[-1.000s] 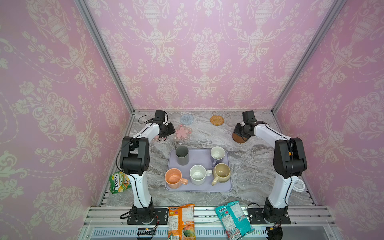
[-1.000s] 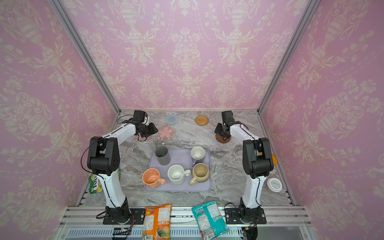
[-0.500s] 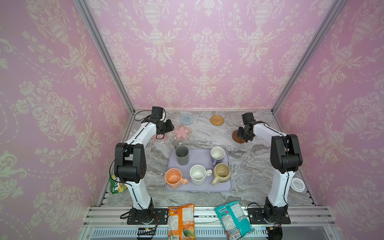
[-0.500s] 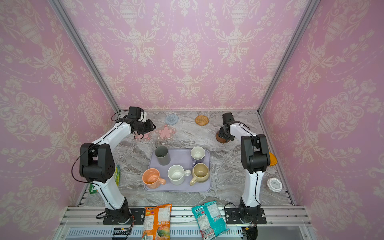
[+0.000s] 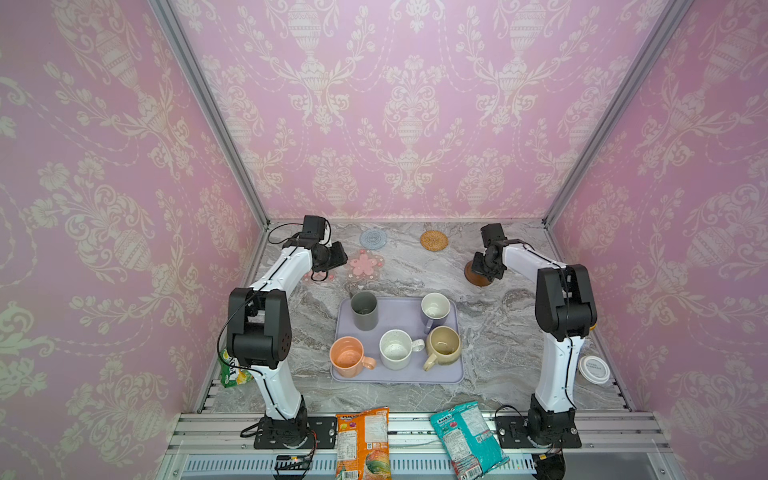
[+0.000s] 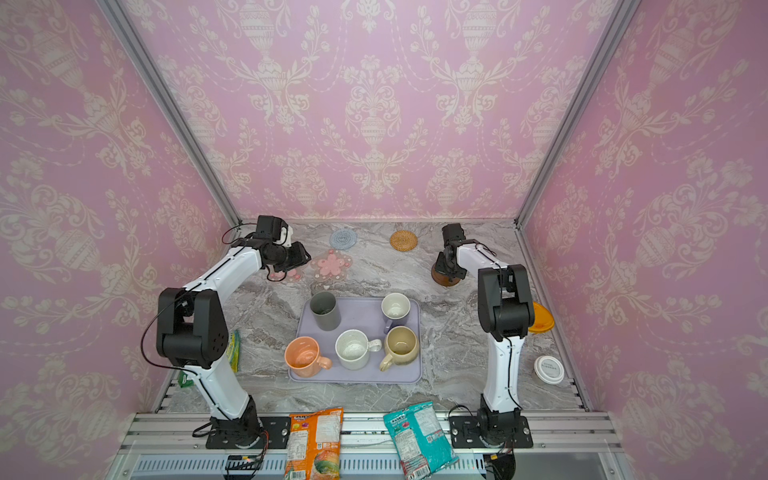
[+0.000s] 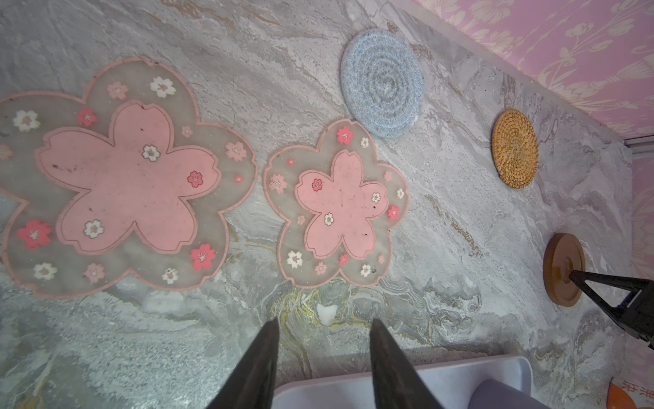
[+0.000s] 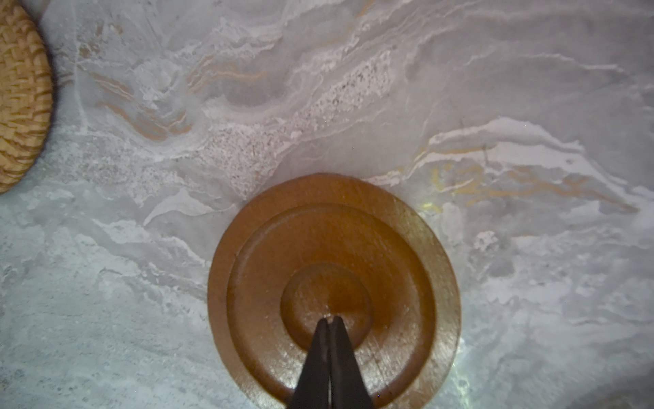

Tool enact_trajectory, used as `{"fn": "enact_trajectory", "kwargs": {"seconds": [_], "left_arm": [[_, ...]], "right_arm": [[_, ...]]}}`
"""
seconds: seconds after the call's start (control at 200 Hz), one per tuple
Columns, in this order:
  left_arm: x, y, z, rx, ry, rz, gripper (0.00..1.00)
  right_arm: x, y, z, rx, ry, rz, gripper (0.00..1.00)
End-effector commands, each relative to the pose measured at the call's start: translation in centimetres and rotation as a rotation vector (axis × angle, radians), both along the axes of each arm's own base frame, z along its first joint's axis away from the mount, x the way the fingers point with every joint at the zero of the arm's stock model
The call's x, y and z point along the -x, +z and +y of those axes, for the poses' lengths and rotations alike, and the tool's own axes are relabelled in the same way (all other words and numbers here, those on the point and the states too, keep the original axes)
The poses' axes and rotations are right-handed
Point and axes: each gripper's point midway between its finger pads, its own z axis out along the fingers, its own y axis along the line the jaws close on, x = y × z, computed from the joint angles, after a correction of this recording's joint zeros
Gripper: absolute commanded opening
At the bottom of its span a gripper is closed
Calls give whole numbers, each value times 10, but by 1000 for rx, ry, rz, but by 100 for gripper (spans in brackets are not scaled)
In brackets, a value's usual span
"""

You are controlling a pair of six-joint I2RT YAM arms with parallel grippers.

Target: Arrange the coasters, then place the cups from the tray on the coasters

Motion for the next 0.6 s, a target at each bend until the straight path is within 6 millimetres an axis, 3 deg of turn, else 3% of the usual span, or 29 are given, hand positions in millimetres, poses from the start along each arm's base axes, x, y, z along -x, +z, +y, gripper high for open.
{"fn": "enact_trajectory", "kwargs": {"seconds": [0.0,0.2,0.595], "left_arm": [[8,6,3,-13,-5,1,45],[10,9,3,-10,-7,-4,45],[19,9,6,-33,-14,-2,45]], "right_arm": [[1,-14,6,-44,-5,34,7],[5,-27,15,-63,-3,71,7],[3,-22,54,-47,108,96,8]]}}
